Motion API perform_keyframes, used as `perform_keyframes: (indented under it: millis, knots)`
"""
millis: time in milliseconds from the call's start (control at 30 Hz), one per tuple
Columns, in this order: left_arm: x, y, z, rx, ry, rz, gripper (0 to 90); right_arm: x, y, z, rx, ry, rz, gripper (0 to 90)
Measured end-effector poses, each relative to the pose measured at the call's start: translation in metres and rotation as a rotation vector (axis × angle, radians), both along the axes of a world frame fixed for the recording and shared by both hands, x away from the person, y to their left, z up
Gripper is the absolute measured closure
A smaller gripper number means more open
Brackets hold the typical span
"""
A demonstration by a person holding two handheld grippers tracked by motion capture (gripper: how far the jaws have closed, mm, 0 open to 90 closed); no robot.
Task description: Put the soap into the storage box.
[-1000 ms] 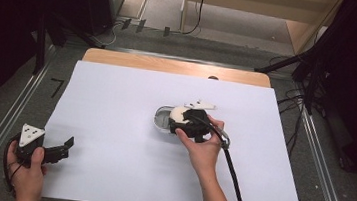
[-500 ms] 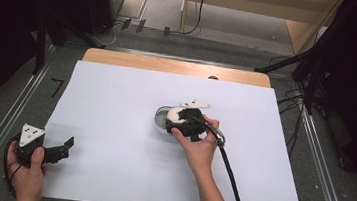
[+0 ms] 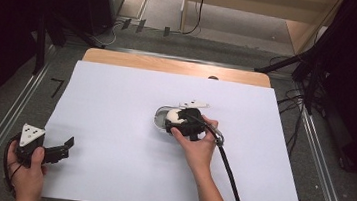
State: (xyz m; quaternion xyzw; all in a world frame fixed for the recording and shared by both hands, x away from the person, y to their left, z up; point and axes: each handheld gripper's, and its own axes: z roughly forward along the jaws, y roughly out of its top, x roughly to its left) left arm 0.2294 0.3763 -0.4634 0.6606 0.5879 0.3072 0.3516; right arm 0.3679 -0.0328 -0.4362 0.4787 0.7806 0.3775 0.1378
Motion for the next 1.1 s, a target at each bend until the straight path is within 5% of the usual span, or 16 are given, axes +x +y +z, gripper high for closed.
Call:
perform_keyframes:
  millis: [567,1100]
  knots:
    - [0.0,0.0,0.0,-0.004,-0.001,0.0,0.3,0.0,0.0,-0.002,0.01,0.004,-0.013,24.7]
    - [0.0,0.0,0.0,0.001,-0.003,0.0,0.3,-0.005,-0.014,0.017,0.077,-0.034,-0.033,25.6]
